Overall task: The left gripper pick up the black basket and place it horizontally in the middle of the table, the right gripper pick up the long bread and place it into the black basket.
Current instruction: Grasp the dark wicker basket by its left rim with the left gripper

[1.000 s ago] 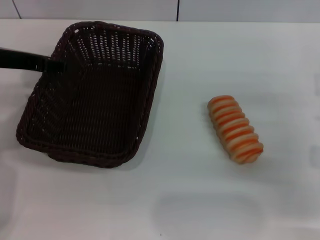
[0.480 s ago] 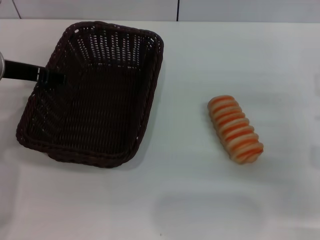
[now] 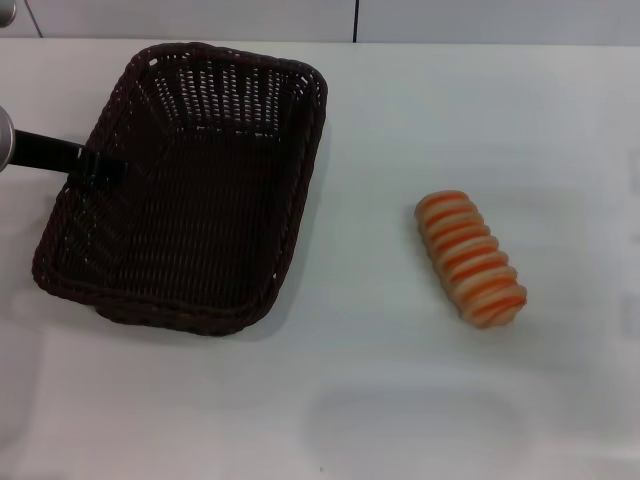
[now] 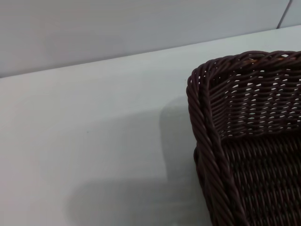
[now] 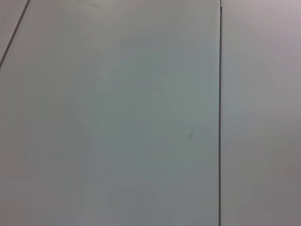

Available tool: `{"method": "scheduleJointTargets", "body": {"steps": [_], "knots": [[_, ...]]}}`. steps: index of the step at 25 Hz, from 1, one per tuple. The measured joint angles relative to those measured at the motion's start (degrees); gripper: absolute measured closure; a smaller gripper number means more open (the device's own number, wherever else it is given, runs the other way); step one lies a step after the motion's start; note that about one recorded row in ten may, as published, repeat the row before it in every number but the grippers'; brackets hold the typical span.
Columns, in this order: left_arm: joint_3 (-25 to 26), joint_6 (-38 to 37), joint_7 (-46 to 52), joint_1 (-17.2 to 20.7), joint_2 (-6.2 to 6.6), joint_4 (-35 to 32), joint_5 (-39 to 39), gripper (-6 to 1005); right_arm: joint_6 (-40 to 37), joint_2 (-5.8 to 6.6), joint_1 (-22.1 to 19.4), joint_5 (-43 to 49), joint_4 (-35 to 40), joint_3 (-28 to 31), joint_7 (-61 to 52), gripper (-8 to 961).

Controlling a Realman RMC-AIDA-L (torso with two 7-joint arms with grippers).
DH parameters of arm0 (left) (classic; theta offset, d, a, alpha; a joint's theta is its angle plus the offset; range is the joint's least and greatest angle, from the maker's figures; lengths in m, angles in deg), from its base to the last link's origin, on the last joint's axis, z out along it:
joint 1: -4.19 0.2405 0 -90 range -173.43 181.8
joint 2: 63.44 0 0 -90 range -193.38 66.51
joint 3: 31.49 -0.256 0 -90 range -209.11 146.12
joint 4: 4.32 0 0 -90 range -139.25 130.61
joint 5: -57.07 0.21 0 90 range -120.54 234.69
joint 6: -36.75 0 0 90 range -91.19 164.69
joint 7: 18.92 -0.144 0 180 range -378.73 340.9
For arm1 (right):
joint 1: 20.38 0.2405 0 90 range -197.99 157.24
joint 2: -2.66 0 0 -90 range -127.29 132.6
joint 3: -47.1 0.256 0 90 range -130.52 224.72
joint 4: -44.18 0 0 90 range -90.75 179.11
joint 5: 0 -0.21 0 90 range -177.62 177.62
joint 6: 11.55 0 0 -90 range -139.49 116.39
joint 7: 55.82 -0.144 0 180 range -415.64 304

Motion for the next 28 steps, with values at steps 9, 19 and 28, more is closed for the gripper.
{"method": "scheduleJointTargets", "body": {"steps": [9,19,28], "knots": [[-1.56,0.12,-0.39,-0.32,-0.01,0.20,1.93,384,-0.23,-0.06,-0.12,0.00,-0.11,-0.09,0.00,370],[-2.02,-0.30,-0.96,-0.20,0.02,1.11,1.98,755,-0.28,-0.08,-0.21,0.04,-0.17,-0.09,0.00,371],[1.53,-1.50,-7.92,0.74,0.11,6.63,-3.81,771,-1.31,-0.08,-0.63,-0.02,-0.29,-0.09,0.00,372]]}}
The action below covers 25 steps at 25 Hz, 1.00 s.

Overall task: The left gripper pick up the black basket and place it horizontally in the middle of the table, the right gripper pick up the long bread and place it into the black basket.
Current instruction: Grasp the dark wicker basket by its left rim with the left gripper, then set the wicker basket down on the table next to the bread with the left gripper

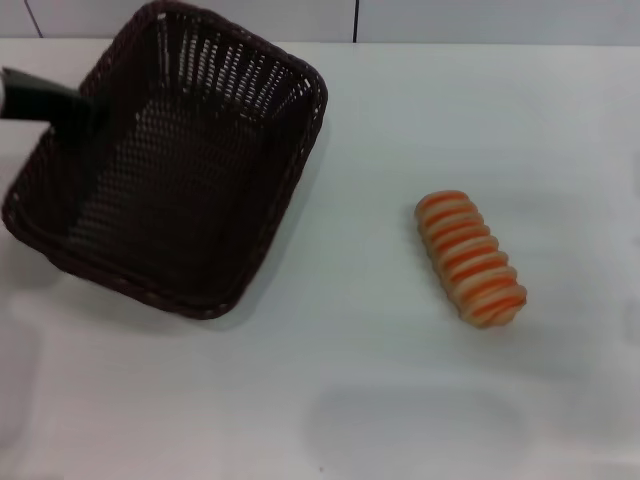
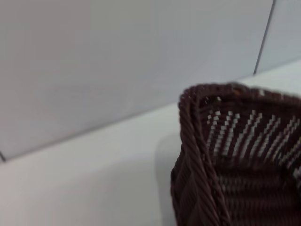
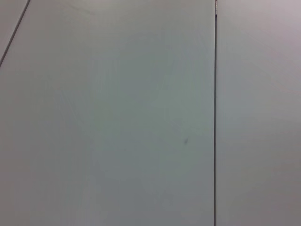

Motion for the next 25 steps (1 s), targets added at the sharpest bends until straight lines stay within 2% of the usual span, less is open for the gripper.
{"method": "scheduleJointTargets", "body": {"steps": [3,5,7,14,15,16,17,20,23,25], "knots": [[2.44,0.56,-2.91,0.02,0.04,0.63,-3.06,775,-0.18,0.00,-0.18,-0.18,-0.10,0.00,0.00,372],[6.66,2.77,-7.55,-0.51,0.17,1.11,-8.05,781,-0.26,0.00,-0.39,-0.29,-0.14,0.01,0.00,373],[7.62,3.57,-8.75,-0.82,0.17,1.15,-9.15,790,-0.28,0.00,-0.42,-0.30,-0.15,0.00,0.00,373],[15.01,12.22,-19.92,-3.25,0.44,3.53,-18.59,800,-0.33,0.00,-0.73,-0.36,-0.30,0.04,0.00,374],[17.29,15.42,-23.38,-3.98,0.99,3.85,-21.98,800,-0.33,0.00,-0.86,-0.37,-0.32,0.16,0.00,374],[17.29,15.42,-23.38,-3.98,0.99,3.85,-21.98,800,-0.33,0.00,-0.86,-0.37,-0.32,0.16,0.00,374],[18.50,17.53,-25.02,-4.58,1.53,3.69,-23.80,800,-0.33,0.00,-0.96,-0.38,-0.32,0.32,0.00,374],[21.08,23.87,-29.66,-6.82,3.72,1.50,-28.49,800,-0.33,0.00,-1.11,-0.39,-0.32,0.40,0.00,375],[21.64,29.57,-32.91,-9.36,5.85,-1.84,-31.41,800,-0.33,0.00,-1.22,-0.39,-0.32,0.40,0.00,375],[21.47,32.37,-34.78,-10.91,6.61,-3.76,-31.89,800,-0.34,0.00,-1.36,-0.39,-0.33,0.39,0.00,375]]}}
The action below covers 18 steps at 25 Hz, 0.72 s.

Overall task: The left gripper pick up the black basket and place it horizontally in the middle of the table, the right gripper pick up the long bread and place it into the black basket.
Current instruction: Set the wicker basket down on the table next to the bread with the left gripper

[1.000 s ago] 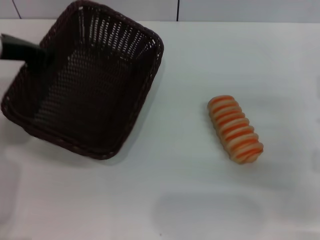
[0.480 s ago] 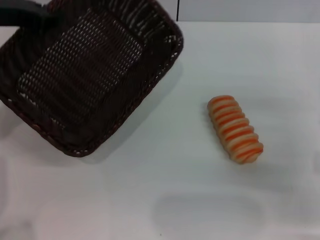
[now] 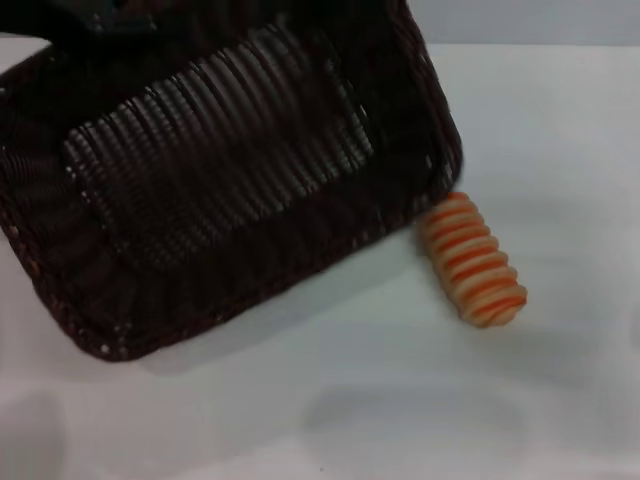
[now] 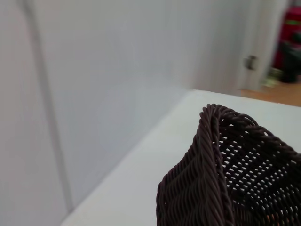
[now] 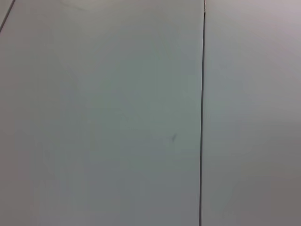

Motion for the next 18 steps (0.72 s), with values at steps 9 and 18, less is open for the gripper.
{"method": "scheduleJointTargets", "body": {"steps": [9,18], "knots": [[-2.43,10.85,-10.06,-7.73,0.71,-11.48,0.37,800,-0.46,0.00,-0.72,0.00,-0.17,-0.39,0.00,377],[-8.71,9.06,-13.23,-9.71,-1.41,-15.43,4.04,801,-0.95,0.02,-2.57,0.20,-1.45,-0.39,0.00,378]]}}
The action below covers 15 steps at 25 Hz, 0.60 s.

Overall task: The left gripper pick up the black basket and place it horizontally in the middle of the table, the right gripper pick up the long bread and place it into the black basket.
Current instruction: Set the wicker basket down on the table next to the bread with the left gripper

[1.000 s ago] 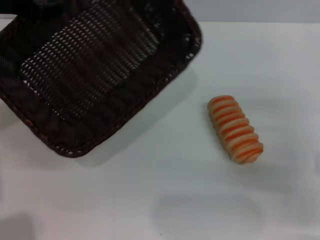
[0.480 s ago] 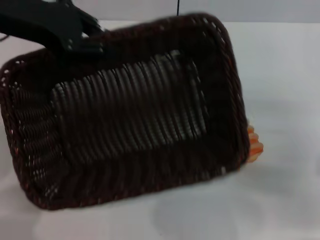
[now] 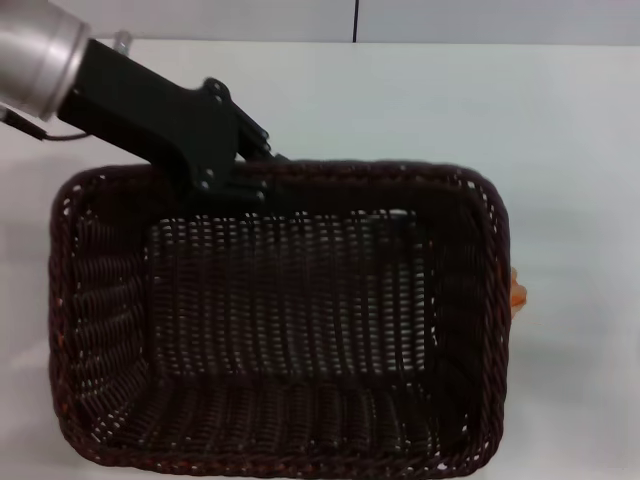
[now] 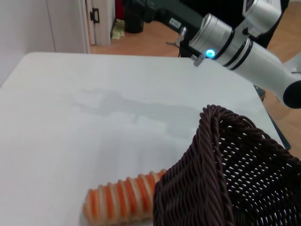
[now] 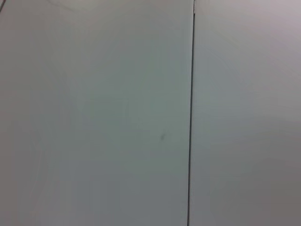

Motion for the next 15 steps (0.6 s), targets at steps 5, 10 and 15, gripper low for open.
{"method": "scheduleJointTargets", "body": {"steps": [5,10,15], "knots": [[-0.15,-3.25,-1.65,0.06,-2.25,-1.74,2.95,801,-0.62,0.00,-0.77,0.21,-0.35,-0.06,0.00,378],[-0.14,-6.22,-1.75,0.84,-3.25,-2.35,3.95,801,-0.62,-0.01,-1.00,0.23,-0.64,-0.51,0.16,379],[-0.27,-7.08,-2.72,0.83,-3.61,-4.07,5.32,801,-0.70,0.05,-1.07,0.26,-0.88,-0.82,0.46,380]]}}
